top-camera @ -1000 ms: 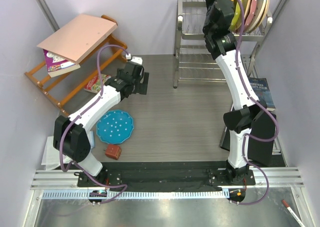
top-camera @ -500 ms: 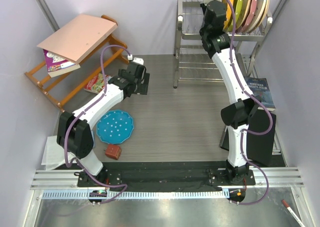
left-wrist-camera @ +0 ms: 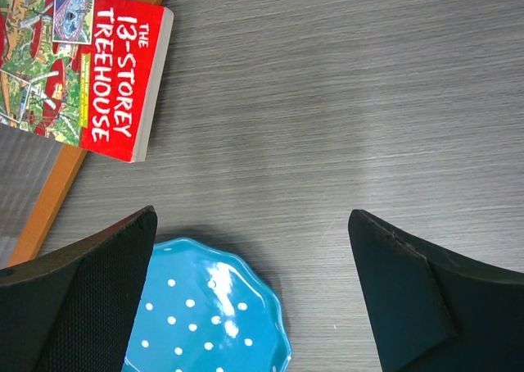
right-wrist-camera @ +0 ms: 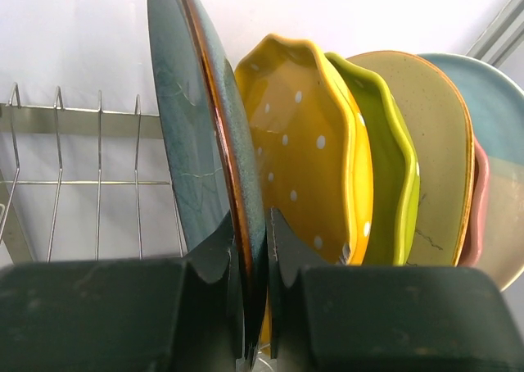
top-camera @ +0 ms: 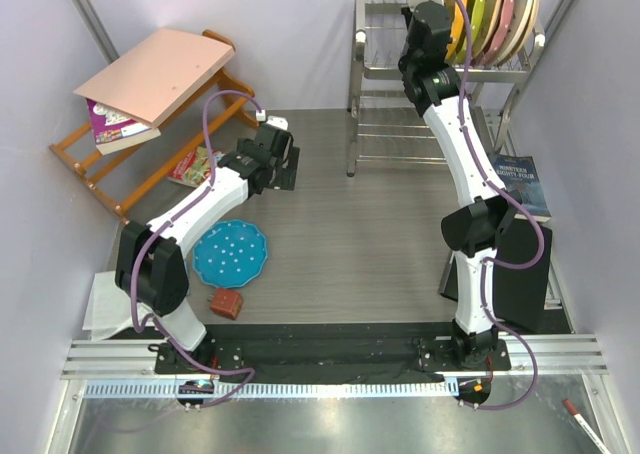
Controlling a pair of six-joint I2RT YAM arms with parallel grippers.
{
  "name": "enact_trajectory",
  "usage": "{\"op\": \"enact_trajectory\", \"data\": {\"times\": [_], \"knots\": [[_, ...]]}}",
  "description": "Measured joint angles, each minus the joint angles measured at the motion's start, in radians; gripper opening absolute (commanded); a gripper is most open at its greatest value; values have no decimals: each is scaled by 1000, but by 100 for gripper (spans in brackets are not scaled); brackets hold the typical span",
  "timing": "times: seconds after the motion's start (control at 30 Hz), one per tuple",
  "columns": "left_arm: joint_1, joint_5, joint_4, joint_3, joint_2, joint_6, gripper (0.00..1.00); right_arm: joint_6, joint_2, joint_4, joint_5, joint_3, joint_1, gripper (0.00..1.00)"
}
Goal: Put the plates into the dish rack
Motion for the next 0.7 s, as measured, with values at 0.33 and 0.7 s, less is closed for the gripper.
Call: {"op": "enact_trajectory", "data": {"times": [0.33, 0.7], "knots": [[-2, 0, 0, 0, 0, 0, 99, 15, -5, 49, 36, -31, 3, 1], [-15, 1, 0, 0, 13, -1, 99, -11, -16, 135, 45, -70, 6, 1]]}}
